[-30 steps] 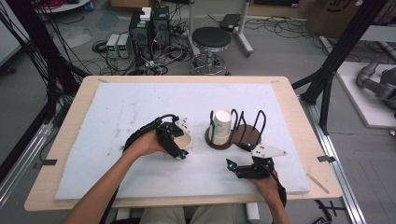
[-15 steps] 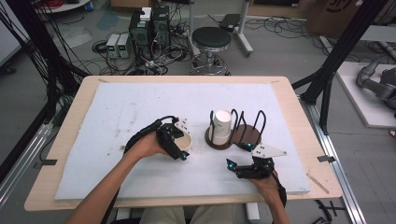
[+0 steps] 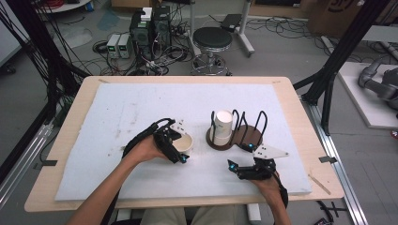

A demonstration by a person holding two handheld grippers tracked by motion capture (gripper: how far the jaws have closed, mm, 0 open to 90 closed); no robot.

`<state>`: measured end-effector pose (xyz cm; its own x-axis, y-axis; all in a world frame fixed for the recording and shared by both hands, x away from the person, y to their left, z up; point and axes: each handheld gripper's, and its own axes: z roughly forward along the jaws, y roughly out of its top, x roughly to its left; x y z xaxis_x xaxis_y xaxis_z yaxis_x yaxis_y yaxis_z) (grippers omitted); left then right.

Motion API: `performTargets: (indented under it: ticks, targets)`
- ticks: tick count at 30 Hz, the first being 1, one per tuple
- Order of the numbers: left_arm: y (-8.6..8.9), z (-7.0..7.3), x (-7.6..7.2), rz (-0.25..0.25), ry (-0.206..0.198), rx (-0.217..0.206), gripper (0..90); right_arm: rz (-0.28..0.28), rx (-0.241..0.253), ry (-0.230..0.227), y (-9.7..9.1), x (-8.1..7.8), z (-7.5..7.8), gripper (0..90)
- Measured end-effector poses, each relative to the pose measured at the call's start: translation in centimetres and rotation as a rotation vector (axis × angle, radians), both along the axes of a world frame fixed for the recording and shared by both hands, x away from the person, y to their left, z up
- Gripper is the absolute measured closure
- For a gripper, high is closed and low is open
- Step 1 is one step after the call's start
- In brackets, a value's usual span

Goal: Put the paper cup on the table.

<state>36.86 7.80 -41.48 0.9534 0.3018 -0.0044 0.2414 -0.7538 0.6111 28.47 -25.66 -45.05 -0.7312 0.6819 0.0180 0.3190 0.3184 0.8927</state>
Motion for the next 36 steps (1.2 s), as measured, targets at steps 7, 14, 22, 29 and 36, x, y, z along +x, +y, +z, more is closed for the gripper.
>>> performTargets:
  ticks: [7,14,22,29,36]
  targets:
    - [1.1,-0.2,-0.3,0.031,-0.012,-0.042,8.1,-0.001,0.002,0.0,0.0,0.0,0.0,16.1]
    - [2.4,-0.6,-0.9,0.056,-0.011,-0.095,8.1,-0.002,0.001,-0.002,0.0,0.0,0.0,16.1]
    - [4.6,-0.8,-2.0,0.085,-0.027,-0.17,8.1,-0.005,0.002,-0.008,0.0,-0.1,0.0,16.1]
    - [7.1,-1.0,-3.2,0.132,-0.048,-0.255,8.3,-0.01,-0.001,-0.019,0.0,-0.2,0.0,16.1]
    - [10.1,-1.5,-4.4,0.19,-0.09,-0.372,8.6,-0.008,0.0,-0.026,0.0,-0.3,0.0,16.1]
